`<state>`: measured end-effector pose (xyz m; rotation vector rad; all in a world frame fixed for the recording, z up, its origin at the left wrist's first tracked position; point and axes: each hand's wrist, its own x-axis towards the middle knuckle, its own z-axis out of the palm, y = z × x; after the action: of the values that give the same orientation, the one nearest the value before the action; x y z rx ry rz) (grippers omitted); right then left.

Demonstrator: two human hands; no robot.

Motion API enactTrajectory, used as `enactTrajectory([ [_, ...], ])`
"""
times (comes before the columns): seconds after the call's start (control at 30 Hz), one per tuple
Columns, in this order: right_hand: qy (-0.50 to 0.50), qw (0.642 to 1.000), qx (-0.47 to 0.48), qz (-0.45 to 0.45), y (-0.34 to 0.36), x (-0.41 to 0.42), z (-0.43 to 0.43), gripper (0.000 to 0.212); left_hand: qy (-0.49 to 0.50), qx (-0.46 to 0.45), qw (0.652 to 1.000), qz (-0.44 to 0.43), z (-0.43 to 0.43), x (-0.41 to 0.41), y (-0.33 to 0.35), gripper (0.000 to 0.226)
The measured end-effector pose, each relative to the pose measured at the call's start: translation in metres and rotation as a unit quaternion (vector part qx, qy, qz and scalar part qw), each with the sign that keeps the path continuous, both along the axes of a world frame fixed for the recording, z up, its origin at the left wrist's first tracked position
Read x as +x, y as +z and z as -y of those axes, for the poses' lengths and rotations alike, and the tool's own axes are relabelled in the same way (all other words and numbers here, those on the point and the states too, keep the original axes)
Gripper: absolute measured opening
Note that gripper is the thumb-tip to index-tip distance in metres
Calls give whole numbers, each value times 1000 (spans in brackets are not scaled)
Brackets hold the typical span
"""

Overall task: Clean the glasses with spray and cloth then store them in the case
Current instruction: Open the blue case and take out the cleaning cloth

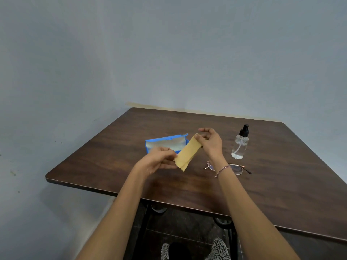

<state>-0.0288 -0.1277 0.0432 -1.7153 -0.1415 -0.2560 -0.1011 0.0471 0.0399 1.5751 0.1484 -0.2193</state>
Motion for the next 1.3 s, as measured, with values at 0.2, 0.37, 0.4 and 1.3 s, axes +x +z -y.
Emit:
enactTrajectory([
  [0.2, 57, 989, -92, 97, 5, -19, 1, 30, 58, -154, 985, -59, 22, 2, -10, 4],
  [0.37, 103, 967, -171, 156, -2, -38, 4, 32, 93, -231, 967, -57, 31, 2, -12, 8],
  [0.4, 117, 963, -183, 158, -5, -42, 4, 33, 95, -240, 964, -58, 32, 2, -12, 8],
  [1.3, 105, 985, -133, -40, -40, -55, 1, 34, -14, 94, 992, 85, 6, -9, -16, 41],
])
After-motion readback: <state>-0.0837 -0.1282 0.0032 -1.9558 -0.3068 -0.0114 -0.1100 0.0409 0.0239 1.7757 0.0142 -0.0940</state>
